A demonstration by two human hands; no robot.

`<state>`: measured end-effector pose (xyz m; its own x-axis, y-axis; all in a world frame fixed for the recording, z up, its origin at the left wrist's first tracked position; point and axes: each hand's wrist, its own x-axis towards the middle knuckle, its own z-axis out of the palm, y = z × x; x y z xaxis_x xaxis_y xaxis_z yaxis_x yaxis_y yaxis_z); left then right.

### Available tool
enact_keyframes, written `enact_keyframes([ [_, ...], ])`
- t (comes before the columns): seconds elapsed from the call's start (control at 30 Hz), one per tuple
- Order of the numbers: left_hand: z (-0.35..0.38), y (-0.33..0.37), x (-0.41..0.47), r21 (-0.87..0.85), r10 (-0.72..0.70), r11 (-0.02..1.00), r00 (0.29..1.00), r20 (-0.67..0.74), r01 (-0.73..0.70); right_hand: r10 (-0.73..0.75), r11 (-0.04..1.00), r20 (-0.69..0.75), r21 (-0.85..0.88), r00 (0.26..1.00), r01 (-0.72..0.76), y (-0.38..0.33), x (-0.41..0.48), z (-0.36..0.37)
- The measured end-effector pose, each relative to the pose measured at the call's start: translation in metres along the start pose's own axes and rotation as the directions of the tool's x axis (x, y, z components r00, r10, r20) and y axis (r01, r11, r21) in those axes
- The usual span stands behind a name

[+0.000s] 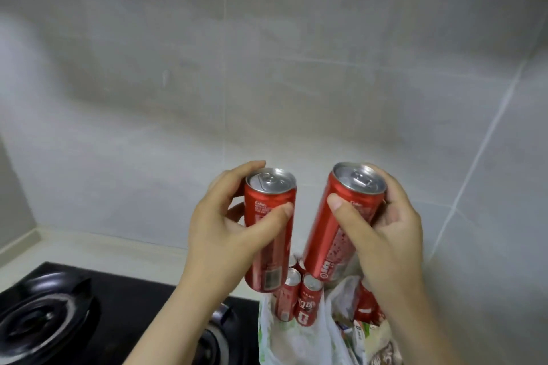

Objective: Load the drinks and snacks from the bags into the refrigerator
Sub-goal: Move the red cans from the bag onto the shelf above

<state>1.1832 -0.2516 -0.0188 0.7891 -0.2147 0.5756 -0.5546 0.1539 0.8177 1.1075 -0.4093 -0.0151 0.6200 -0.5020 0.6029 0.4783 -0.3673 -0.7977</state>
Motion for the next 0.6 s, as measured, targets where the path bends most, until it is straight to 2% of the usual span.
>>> enact_keyframes([
  [0.2,-0.033,0.043,0.008,-0.122,0.042,0.991,0.996,-0.085,-0.052,-0.069,0.995,-0.021,0.066,0.997,0.07,-0.05,-0.003,0.029],
  [0.3,-0.05,0.057,0.013,-0.173,0.063,0.982,0.995,-0.078,-0.076,-0.108,0.991,-0.043,0.074,0.993,0.111,-0.066,-0.004,0.045],
  [0.43,-0.07,0.073,0.017,-0.173,0.091,0.98,0.995,-0.029,-0.095,-0.161,0.984,-0.004,0.079,0.987,0.161,-0.083,-0.002,0.059],
  [0.6,-0.086,0.091,0.012,-0.136,0.104,0.984,0.992,-0.068,-0.113,-0.187,0.976,0.047,0.12,0.981,0.18,-0.096,-0.002,0.069],
])
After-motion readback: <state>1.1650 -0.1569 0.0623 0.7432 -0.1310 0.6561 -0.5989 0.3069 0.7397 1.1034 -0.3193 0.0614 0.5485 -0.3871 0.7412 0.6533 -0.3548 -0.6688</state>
